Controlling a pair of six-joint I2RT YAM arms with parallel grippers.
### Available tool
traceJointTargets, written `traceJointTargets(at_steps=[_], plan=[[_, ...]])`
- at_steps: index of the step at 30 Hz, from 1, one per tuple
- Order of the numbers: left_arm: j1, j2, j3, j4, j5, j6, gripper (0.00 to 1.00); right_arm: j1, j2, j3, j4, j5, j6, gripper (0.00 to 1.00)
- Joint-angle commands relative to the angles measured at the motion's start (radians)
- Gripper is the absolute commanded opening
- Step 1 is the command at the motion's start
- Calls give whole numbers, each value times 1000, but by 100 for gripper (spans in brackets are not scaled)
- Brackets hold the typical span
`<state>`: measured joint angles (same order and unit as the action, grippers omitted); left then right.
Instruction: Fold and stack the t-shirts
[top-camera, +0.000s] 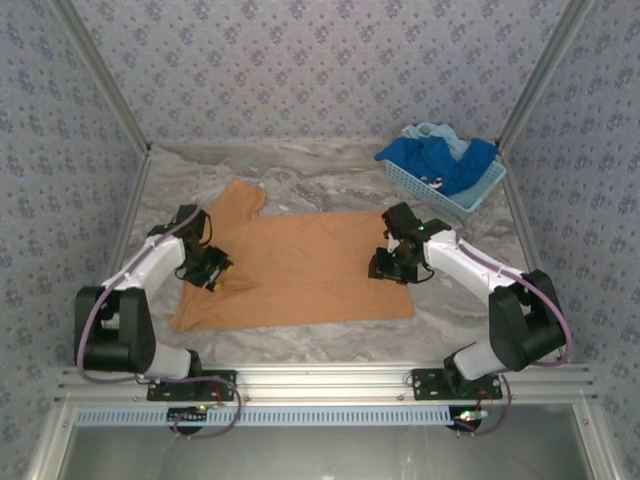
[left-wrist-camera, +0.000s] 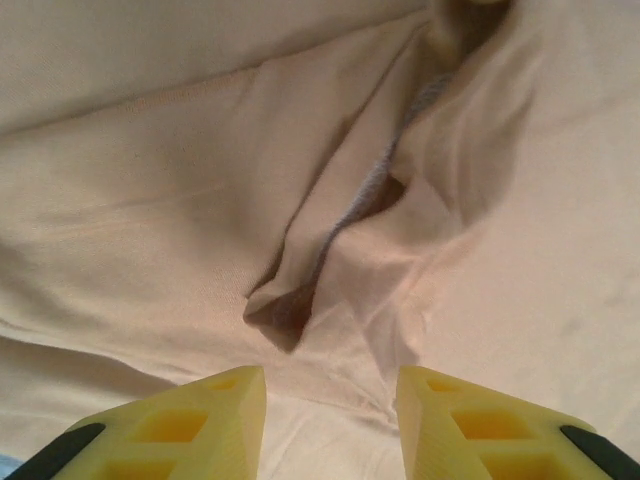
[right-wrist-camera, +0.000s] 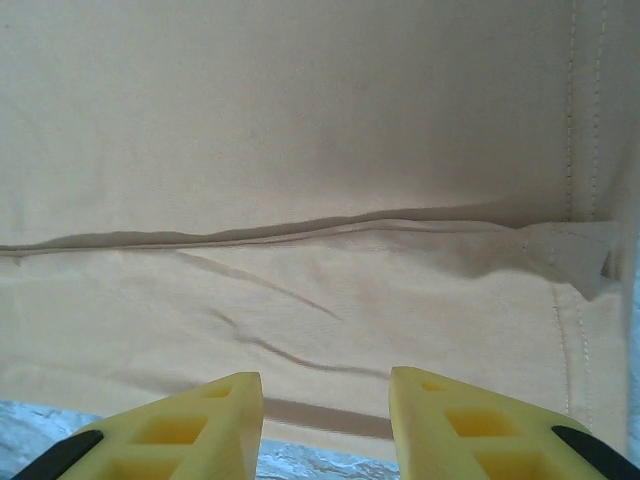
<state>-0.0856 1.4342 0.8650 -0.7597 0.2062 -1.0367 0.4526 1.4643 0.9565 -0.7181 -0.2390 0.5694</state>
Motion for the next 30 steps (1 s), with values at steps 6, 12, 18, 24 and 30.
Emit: traceJointTargets(at_steps=[6, 12, 18, 24, 30], plan=[[-20, 71, 11, -22, 11, -33, 35, -22, -13, 40, -12, -48, 27, 41], [-45, 103, 34, -18, -12, -39, 17, -34, -12, 45, -9, -44, 37, 39], [-85, 126, 147, -70, -61, 14, 0, -48, -12, 49, -28, -27, 35, 38], [-172, 258, 331, -188, -136, 121, 0, -78, -10, 50, -46, -20, 34, 37], [-251, 418, 541, -302, -204, 248, 0, -93, -6, 48, -52, -26, 29, 37]])
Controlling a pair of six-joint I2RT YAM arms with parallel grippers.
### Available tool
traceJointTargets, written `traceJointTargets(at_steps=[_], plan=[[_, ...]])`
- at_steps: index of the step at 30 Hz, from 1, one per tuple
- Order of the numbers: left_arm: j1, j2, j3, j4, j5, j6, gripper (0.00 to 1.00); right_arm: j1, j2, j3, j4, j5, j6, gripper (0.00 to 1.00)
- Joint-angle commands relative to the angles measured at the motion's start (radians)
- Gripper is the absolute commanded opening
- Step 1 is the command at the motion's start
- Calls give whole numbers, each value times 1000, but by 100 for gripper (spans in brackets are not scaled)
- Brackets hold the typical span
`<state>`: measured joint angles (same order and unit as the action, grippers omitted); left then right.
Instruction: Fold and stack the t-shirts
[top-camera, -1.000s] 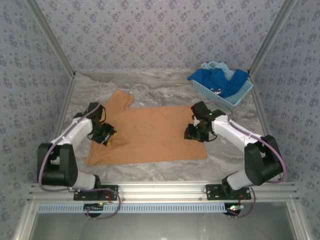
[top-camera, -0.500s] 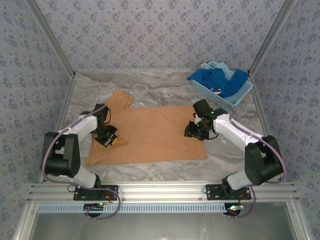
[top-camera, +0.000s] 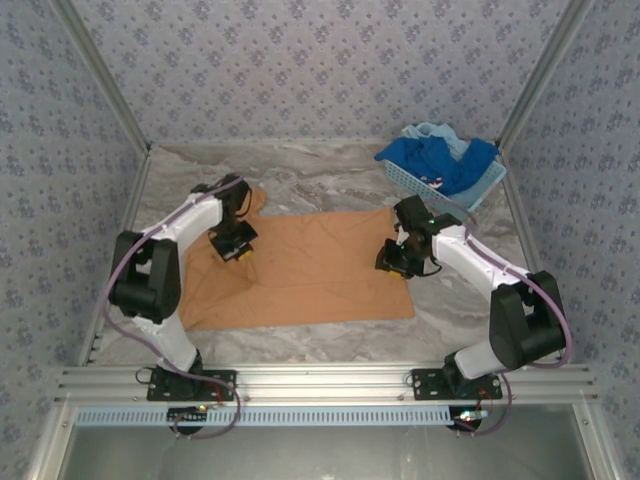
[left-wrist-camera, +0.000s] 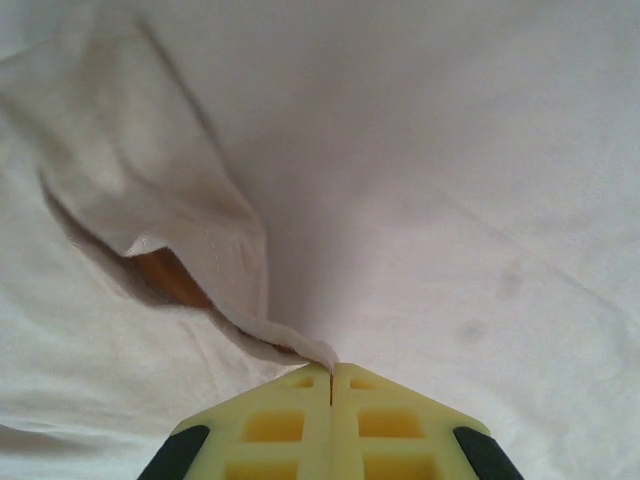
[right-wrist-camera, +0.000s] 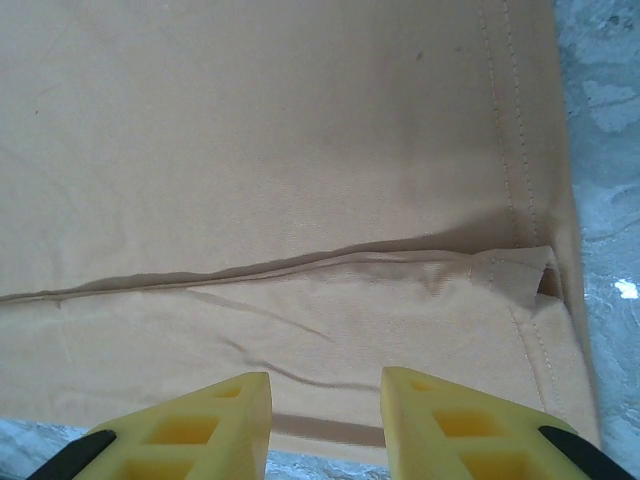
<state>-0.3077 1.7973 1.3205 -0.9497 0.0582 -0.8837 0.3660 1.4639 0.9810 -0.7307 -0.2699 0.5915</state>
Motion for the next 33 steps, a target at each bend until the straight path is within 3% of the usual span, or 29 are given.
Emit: traceJointTargets(at_steps=[1, 14, 20, 21, 23, 25, 27, 33], plan=[[-39, 84, 116, -129, -63, 113, 0, -8, -7, 22, -40, 3, 5, 36], [-181, 313, 370, -281, -116, 372, 2, -17, 14, 8, -38, -8, 5, 37], [-239, 220, 362, -143, -84, 486, 29, -15, 27, 0, -23, 6, 3, 37], [-239, 214, 367, -161, -127, 476, 42, -14, 29, -2, -18, 9, 2, 37], [-235, 203, 384, -208, -214, 444, 54, -14, 36, -3, -13, 10, 0, 37], [-220, 157, 368, -230, -253, 386, 54, -12, 38, -7, -3, 15, -1, 37], [-186, 66, 287, -208, -224, 298, 48, -11, 40, -16, 16, 15, 6, 36], [63, -176, -166, 21, 77, 46, 25, -7, 80, -31, 62, 17, 30, 28]])
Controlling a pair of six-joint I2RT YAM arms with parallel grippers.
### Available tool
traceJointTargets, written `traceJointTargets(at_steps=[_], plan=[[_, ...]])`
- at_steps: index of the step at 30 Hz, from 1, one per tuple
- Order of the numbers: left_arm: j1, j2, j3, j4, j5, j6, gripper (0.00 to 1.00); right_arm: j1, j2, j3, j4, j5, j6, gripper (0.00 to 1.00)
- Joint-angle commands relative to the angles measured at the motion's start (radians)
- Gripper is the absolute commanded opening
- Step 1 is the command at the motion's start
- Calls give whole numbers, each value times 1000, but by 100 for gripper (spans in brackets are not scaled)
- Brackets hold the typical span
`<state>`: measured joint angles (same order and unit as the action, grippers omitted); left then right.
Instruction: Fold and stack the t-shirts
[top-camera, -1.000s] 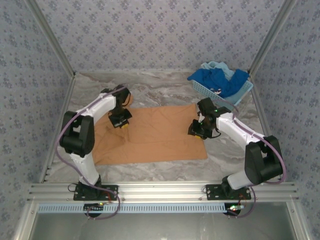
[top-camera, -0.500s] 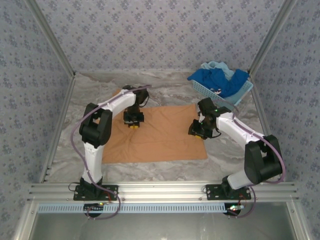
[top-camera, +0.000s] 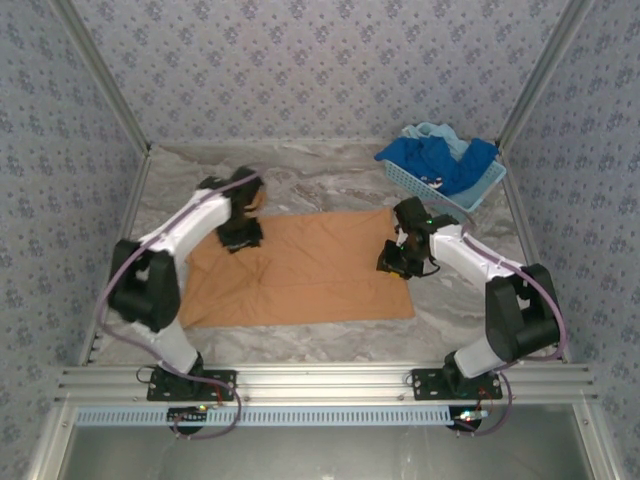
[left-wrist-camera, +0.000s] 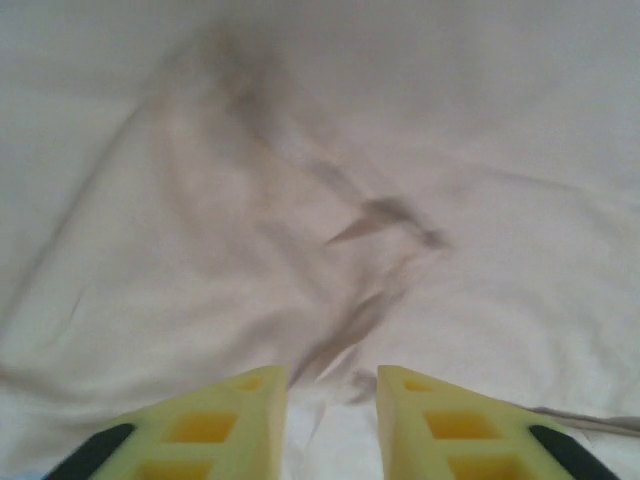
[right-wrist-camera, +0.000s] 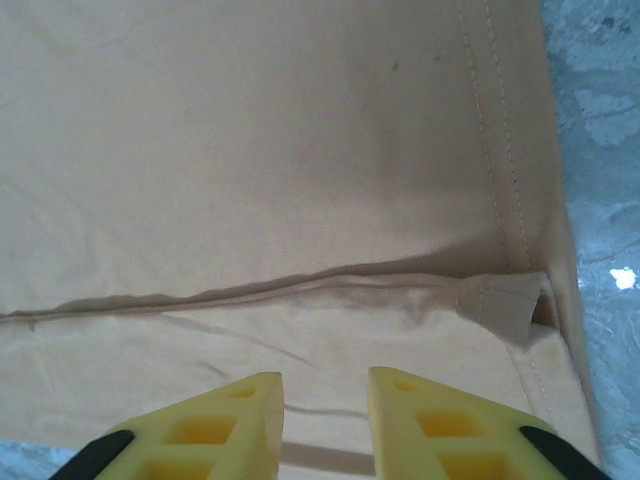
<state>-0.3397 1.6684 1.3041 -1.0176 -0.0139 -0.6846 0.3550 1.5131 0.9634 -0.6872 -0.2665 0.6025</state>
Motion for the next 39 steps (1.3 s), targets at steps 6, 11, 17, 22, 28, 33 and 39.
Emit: traceJointTargets(at_steps=[6, 11, 17, 22, 28, 33, 39], plan=[[262, -62, -321, 190, 192, -228, 19, 2, 55, -60, 0, 53, 78, 25], [312, -18, -347, 186, 114, -219, 18, -72, 70, -110, 28, 95, 46, 22], [341, 27, -330, 159, -2, -162, 17, -148, 122, -82, 46, 92, -10, 21], [357, 60, -332, 154, -34, -136, 17, -151, 180, -68, 31, 80, -6, 18], [408, 48, -359, 152, -49, -131, 17, -104, 123, -81, -32, 89, 19, 19], [398, -22, -264, 109, -16, -114, 23, -63, 41, -27, -77, 107, 19, 27], [357, 16, 20, 102, 26, -115, 45, -76, 54, 139, -67, 145, -41, 35]])
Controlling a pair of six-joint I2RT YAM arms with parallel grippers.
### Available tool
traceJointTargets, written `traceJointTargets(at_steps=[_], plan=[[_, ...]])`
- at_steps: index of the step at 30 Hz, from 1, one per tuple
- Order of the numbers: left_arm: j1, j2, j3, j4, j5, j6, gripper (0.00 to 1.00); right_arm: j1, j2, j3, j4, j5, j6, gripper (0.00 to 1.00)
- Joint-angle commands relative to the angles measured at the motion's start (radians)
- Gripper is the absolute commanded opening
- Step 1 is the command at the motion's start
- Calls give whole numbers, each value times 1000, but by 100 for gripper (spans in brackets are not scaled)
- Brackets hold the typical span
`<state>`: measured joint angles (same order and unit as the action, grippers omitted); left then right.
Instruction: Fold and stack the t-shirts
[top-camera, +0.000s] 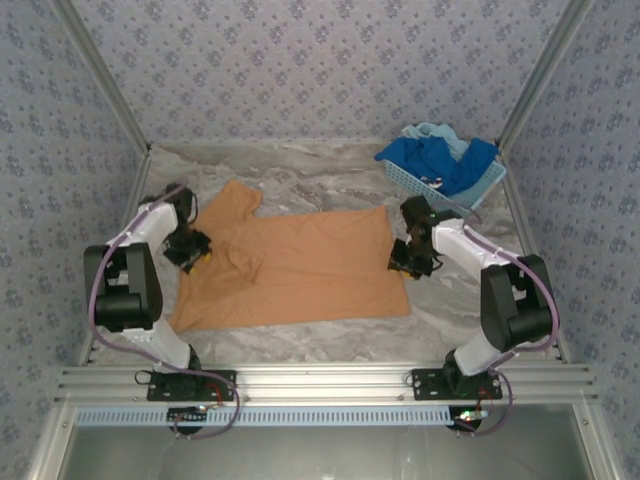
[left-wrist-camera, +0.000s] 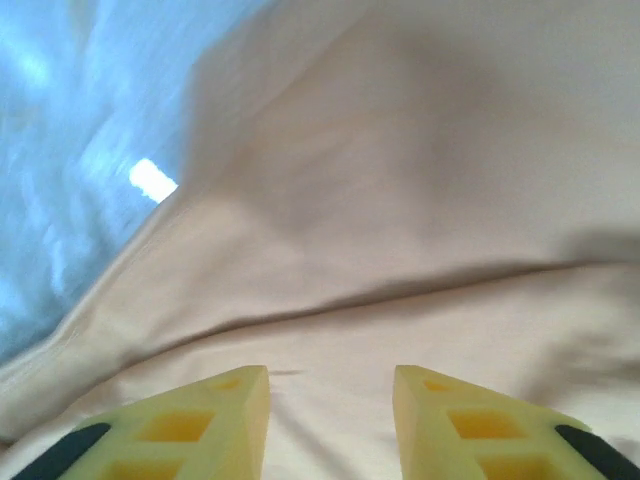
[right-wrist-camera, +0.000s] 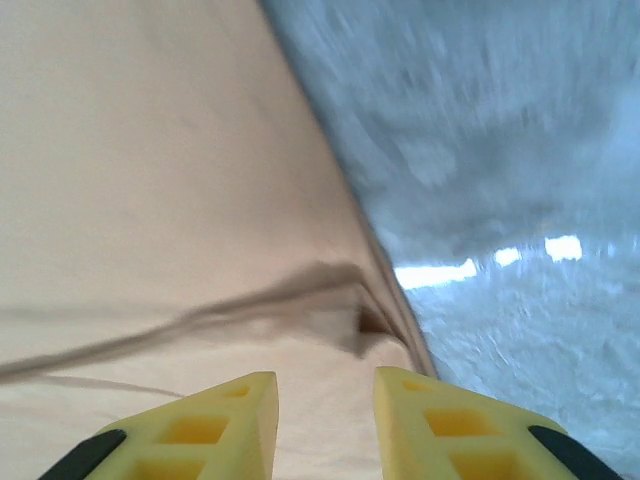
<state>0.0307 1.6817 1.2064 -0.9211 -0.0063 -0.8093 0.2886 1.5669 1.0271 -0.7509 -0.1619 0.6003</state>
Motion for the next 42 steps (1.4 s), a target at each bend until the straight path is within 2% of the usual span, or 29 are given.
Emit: traceJointTargets(at_steps=[1, 5, 10, 14, 19, 26, 33, 42], plan=[[-16, 43, 172, 21, 40, 15, 47, -16, 22, 102, 20, 44, -63, 36], [-18, 214, 370, 69, 81, 38, 52, -42, 147, 218, 106, 60, -142, 38], [-11, 398, 583, 124, 74, 84, 55, -49, 311, 361, 199, 107, -210, 39], [-6, 556, 786, 99, 81, 124, 56, -63, 412, 415, 298, 61, -212, 41], [1, 699, 982, 61, 84, 198, 60, -62, 501, 499, 290, 72, -211, 41], [-13, 878, 1215, 29, 129, 313, 59, -71, 547, 572, 237, 109, -198, 42], [-34, 934, 1246, 32, 123, 325, 59, -68, 566, 596, 195, 115, -193, 42], [-114, 986, 1279, -101, -53, 290, 55, -64, 561, 573, 228, 84, -142, 41]])
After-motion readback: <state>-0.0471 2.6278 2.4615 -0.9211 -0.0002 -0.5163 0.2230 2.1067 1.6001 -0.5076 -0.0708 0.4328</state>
